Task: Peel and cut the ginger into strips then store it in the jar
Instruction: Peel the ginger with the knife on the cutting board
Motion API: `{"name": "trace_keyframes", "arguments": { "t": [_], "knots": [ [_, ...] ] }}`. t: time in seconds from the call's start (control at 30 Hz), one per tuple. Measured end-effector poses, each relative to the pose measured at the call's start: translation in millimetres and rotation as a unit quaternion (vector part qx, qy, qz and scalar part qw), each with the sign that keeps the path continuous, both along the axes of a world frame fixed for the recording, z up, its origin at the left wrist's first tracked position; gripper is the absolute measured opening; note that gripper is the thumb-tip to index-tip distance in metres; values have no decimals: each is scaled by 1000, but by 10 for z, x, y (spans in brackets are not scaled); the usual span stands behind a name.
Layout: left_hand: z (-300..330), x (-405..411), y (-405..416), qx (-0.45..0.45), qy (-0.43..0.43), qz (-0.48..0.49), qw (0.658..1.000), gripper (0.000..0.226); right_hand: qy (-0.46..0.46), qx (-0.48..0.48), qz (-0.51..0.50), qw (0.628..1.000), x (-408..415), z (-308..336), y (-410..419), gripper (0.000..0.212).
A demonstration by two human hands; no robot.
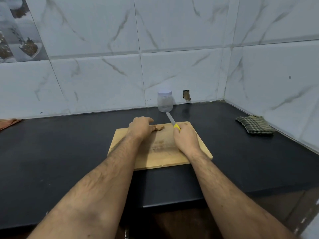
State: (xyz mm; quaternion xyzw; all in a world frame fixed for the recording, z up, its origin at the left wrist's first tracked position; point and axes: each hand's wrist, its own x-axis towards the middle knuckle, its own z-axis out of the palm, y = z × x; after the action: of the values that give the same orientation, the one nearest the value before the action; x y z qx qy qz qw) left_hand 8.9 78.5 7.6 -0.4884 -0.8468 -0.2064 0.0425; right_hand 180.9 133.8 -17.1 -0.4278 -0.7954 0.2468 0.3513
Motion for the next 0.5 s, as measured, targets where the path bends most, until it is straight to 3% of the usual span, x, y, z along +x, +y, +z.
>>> {"name": "trace_keyframes", "arguments": {
  "t": [0.5],
  "knots": [
    [-106, 113, -285, 0, -33, -51, 998, 29, -73, -23, 33, 996, 123, 137, -189, 19]
  ]
}}
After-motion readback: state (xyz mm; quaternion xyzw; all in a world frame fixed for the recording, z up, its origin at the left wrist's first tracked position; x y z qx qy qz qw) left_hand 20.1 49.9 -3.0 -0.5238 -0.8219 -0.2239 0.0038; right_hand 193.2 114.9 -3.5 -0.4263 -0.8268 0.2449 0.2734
